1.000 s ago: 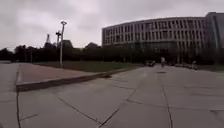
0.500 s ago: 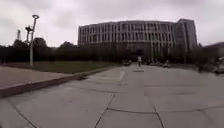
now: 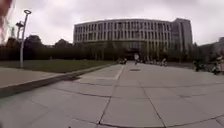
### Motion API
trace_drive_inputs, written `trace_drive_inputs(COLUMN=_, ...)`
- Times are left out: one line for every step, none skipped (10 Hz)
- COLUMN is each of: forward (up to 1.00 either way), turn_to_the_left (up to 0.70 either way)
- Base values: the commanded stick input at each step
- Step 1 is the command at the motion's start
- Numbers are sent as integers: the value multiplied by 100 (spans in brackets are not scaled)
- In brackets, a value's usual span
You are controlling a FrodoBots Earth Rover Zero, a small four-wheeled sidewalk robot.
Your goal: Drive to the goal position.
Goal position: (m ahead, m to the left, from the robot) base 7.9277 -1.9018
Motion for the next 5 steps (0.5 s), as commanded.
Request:
trace_drive_inputs(forward=70, turn_to_the_left=0)
trace_drive_inputs(forward=70, turn_to_the_left=0)
trace_drive_inputs(forward=70, turn_to_the_left=0)
trace_drive_inputs(forward=70, turn_to_the_left=0)
trace_drive_inputs(forward=70, turn_to_the_left=0)
